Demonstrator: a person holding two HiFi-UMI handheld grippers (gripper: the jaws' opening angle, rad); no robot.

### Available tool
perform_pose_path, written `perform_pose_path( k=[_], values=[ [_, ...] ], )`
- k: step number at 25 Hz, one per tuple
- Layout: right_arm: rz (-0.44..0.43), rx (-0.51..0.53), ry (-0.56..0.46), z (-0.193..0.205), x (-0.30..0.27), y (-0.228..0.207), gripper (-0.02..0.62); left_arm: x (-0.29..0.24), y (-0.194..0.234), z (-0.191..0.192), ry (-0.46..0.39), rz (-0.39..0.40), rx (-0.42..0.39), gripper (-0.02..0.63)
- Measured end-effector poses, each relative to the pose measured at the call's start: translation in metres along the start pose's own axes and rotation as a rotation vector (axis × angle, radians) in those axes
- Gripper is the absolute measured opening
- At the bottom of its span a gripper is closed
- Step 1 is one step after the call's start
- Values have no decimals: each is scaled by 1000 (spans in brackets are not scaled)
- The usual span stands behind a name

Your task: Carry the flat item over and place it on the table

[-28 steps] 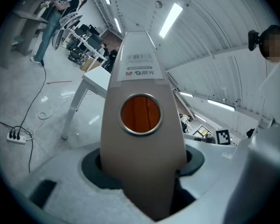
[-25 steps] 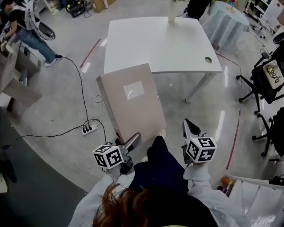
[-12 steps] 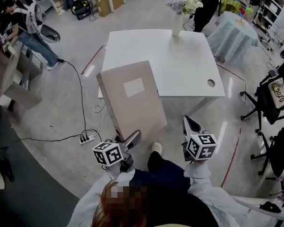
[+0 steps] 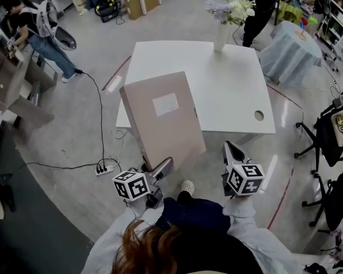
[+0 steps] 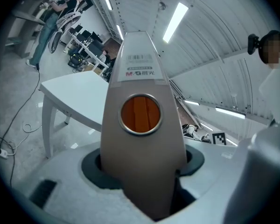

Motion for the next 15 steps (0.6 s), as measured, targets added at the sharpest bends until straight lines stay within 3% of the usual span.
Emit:
perform_pose_path(
  k=[15],
  values=[
    [-46, -18, 19, -7, -33, -20, 8, -23, -3, -11, -31, 6, 56, 278]
  ],
)
Point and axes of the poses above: the fingertips, and each gripper's own axes: x backward along the fingers, y to its left, z out of its underside, the point moved 6 cm from there along x, backward along the fingers, and after that the axes turned 7 degrees about x, right-handed, at the moved point
